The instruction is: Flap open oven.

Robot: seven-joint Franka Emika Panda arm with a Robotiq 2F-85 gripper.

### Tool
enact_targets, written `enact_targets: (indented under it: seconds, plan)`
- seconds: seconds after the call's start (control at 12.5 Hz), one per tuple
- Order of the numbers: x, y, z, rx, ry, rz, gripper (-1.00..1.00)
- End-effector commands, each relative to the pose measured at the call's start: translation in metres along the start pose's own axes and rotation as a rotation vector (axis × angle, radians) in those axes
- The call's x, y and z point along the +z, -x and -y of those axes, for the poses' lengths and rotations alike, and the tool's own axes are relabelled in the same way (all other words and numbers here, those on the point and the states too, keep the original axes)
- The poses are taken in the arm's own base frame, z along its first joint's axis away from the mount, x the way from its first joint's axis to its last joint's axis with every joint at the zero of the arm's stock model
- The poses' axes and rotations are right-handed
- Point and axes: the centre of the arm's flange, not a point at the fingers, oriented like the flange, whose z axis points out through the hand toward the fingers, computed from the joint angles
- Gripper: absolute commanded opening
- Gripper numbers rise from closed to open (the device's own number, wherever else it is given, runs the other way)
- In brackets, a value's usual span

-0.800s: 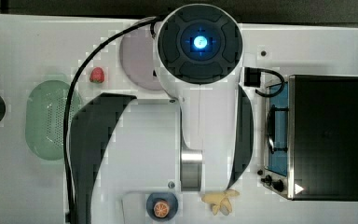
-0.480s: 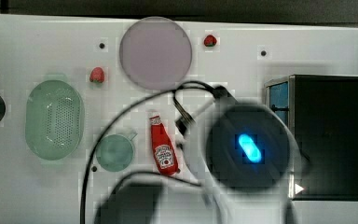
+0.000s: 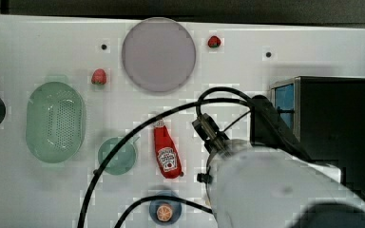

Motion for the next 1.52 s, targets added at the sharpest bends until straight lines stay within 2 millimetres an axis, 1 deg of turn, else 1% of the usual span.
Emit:
enact_targets:
  seconds: [0.08, 0.32, 0.4, 0.48, 0.56, 0.72, 0.88, 1.12, 1.2, 1.36, 1.52]
  plan:
    - [0.033, 0.003, 0.012, 0.002, 0.057, 0.063, 0.15]
    - [0.041, 0.001, 0.009, 0.006, 0.069, 0.075, -0.55]
    - [0.046, -0.001, 0.006, 0.005, 0.075, 0.083, -0.65]
    - [0.052, -0.003, 0.001, -0.015, 0.082, 0.095, -0.65]
    - [0.06, -0.007, -0.005, -0.072, 0.087, 0.111, -0.65]
    - [0.078, -0.018, -0.021, -0.238, 0.099, 0.144, -0.65]
    - [0.094, -0.035, -0.041, -0.407, 0.138, 0.129, -0.65]
    - [0.111, -0.065, -0.067, -0.654, 0.226, 0.038, -0.65]
    - [0.118, -0.073, -0.074, -0.715, 0.227, 0.023, -0.65]
    - [0.135, -0.091, -0.088, -0.806, 0.195, -0.012, -0.65]
    - [0.156, -0.111, -0.103, -0.815, 0.173, -0.048, -0.65]
